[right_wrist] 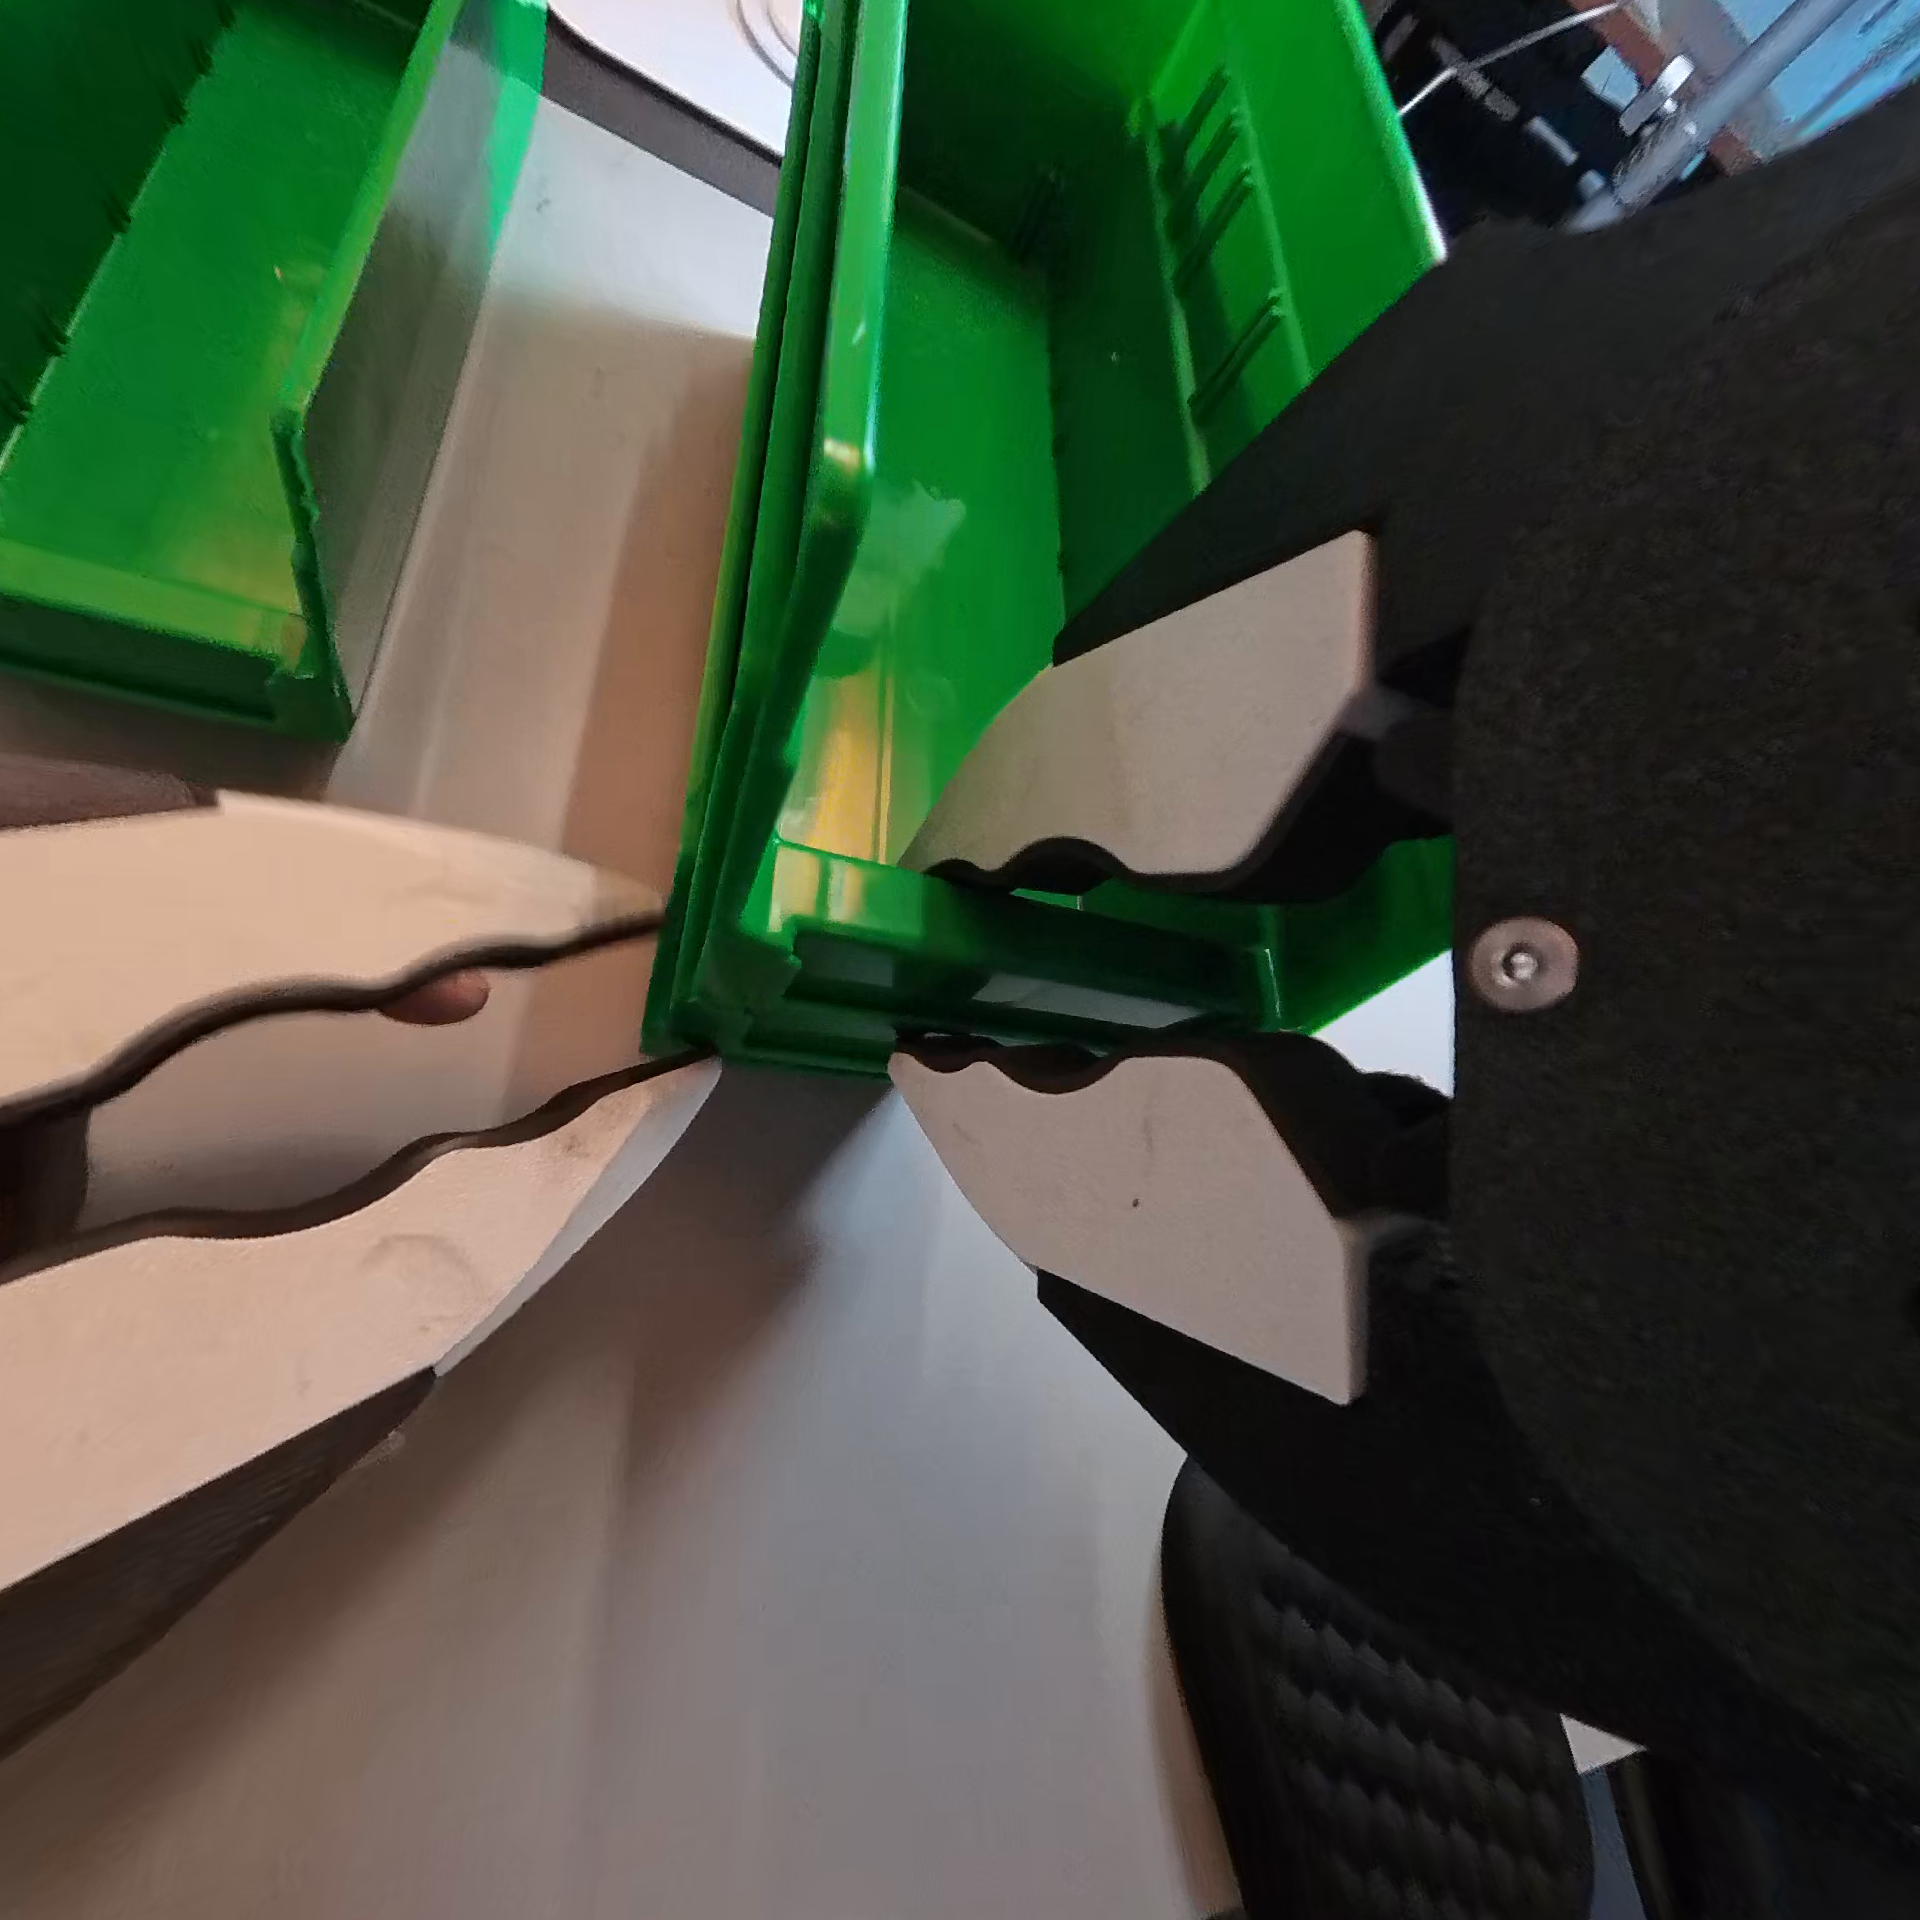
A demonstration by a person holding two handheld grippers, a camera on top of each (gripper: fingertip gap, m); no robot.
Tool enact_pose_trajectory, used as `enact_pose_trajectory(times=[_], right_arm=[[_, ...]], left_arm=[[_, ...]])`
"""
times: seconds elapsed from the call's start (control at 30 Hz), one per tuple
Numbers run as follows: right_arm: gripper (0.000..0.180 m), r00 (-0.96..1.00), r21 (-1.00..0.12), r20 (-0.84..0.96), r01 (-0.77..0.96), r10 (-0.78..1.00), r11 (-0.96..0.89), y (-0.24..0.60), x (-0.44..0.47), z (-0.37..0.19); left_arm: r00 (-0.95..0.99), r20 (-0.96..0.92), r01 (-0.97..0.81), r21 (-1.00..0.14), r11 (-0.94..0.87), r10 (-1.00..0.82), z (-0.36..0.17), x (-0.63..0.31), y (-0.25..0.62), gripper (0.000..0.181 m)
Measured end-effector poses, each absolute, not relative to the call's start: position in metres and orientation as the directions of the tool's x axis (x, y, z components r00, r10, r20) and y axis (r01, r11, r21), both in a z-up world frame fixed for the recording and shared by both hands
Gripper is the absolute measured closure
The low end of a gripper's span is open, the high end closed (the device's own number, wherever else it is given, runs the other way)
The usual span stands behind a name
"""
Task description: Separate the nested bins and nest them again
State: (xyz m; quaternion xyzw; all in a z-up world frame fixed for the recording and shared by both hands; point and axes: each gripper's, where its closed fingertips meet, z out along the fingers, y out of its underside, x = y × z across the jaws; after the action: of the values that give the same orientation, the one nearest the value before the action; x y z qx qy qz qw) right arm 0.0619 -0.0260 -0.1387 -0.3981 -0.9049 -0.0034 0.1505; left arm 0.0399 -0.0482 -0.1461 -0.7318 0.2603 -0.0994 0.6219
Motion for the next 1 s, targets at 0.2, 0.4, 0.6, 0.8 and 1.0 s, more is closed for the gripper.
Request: enact_pose_trajectory(times=[0.2, 0.4, 0.6, 0.8, 1.0], right_arm=[[0.154, -0.619, -0.117, 0.244, 0.745, 0.747, 0.656, -0.012, 0.057, -0.123], [0.154, -0.622, -0.059, 0.297, 0.746, 0.725, 0.664, 0.0, 0.053, -0.118], [0.153, -0.563, -0.182, 0.373, 0.735, 0.737, 0.653, 0.0, 0.039, -0.066], [0.153, -0.504, -0.177, 0.556, 0.704, 0.66, 0.688, 0.008, 0.04, 0.003], [0.153, -0.435, -0.113, 0.644, 0.759, 0.629, 0.641, 0.029, 0.07, 0.037]], left_arm=[[0.862, -0.159, -0.24, -0.964, -0.111, -0.481, -0.148, 0.042, -0.041, 0.175], [0.875, -0.104, -0.186, -0.974, -0.129, -0.473, -0.147, 0.041, -0.032, 0.176], [0.891, -0.038, -0.135, -0.974, -0.184, -0.452, -0.154, 0.027, -0.024, 0.176], [0.895, -0.066, -0.154, -0.974, -0.168, -0.44, -0.153, 0.023, -0.023, 0.176], [0.9, -0.093, -0.172, -0.974, -0.15, -0.426, -0.151, 0.021, -0.023, 0.175]])
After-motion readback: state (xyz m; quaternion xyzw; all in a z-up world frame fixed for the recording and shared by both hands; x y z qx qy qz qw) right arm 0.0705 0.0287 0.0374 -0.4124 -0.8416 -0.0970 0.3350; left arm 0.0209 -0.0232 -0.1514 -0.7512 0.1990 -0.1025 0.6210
